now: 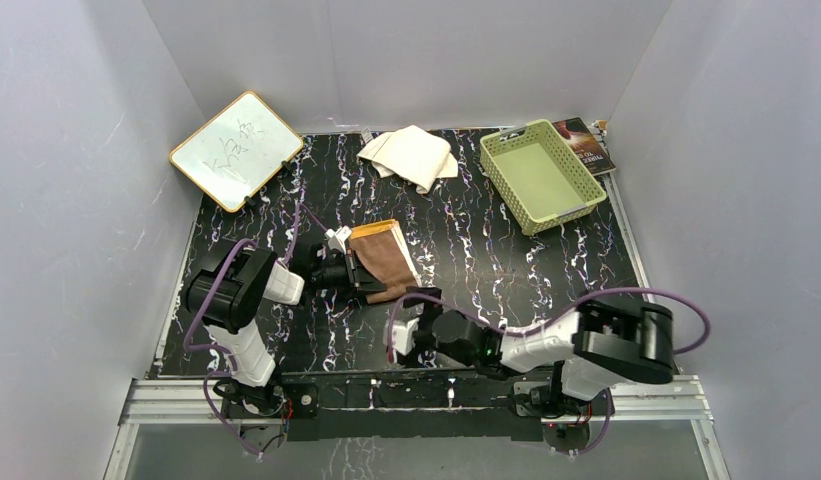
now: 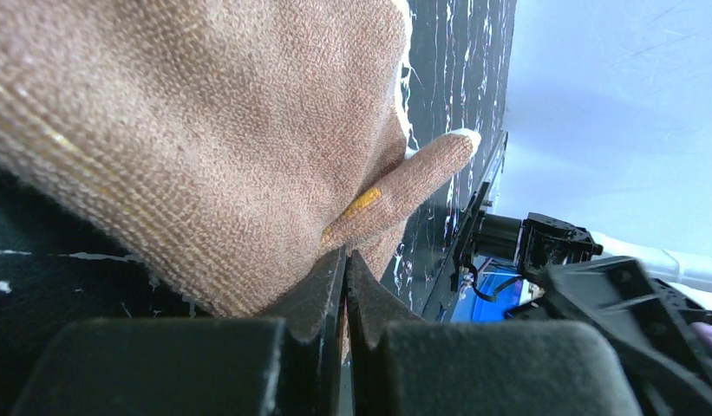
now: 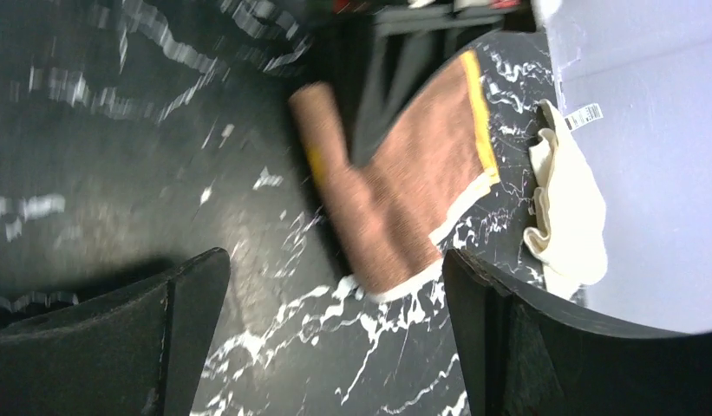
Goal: Roll the towels
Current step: Roll the towel at the center of the board.
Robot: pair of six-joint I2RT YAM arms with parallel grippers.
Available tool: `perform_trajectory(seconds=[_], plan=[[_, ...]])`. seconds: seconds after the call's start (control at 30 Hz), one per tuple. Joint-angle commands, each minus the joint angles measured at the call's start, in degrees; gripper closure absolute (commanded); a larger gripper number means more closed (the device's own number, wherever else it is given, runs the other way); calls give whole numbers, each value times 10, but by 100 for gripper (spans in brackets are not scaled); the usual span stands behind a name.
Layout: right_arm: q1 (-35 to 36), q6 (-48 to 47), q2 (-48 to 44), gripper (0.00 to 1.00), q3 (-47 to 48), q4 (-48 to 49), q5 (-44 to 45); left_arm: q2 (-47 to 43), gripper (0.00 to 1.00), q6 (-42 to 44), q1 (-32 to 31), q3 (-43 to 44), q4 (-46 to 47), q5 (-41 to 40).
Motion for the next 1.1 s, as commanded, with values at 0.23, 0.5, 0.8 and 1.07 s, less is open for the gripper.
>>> perform_trajectory(seconds=[0.23,0.5,0.8,1.07], plan=[[34,-255,154,11,2,139,111,12,100,50,0,-7,-94,-35],[12,-265,229,29,37,122,57,14,100,49,0,-6,-88,-21],[-36,-244,237,47,83,-1,0,26,100,46,0,1,-83,-8],[-61,-230,257,52,120,-40,-20,33,100,51,0,11,-95,2]])
